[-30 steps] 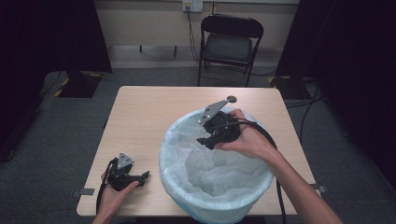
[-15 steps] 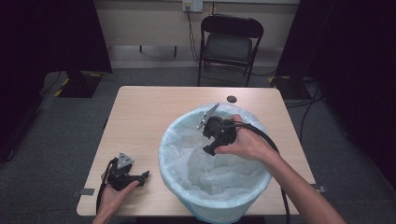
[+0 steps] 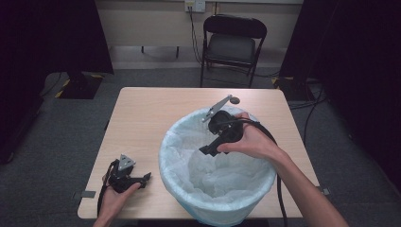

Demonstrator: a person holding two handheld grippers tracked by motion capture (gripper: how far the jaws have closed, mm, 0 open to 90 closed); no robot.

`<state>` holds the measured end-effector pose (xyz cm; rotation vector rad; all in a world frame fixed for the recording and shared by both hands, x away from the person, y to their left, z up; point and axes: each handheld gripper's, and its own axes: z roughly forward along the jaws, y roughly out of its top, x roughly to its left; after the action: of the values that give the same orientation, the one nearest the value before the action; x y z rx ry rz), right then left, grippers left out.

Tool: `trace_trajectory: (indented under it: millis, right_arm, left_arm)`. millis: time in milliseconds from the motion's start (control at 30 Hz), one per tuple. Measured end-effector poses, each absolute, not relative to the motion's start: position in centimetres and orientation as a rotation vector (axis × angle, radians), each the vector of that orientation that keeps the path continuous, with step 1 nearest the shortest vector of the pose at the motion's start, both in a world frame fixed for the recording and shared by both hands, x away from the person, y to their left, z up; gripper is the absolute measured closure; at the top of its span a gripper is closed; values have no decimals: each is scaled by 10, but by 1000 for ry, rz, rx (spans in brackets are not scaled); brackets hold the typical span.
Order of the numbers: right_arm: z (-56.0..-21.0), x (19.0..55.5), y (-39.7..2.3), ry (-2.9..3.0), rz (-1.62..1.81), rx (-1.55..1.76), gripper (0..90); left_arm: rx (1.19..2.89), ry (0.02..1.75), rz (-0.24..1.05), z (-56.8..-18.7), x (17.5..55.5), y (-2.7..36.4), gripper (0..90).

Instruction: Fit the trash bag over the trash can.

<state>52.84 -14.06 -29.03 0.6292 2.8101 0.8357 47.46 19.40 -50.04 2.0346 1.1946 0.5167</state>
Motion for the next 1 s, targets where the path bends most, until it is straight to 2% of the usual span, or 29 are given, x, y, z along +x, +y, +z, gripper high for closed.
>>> trace_trajectory:
  millis: [167, 467, 1000]
  right_arm:
    - [-284, 523, -142, 2794, 890, 604, 209]
    - [-269, 507, -150, 2738, 1060, 578, 134]
    - [-251, 482, -161, 2541, 1224, 524, 138]
  left_arm:
    - [2035, 1194, 516, -500, 475, 194, 157]
    - [2039, 1189, 516, -500, 475, 195, 156]
    - [2044, 1195, 521, -500, 475, 195, 141]
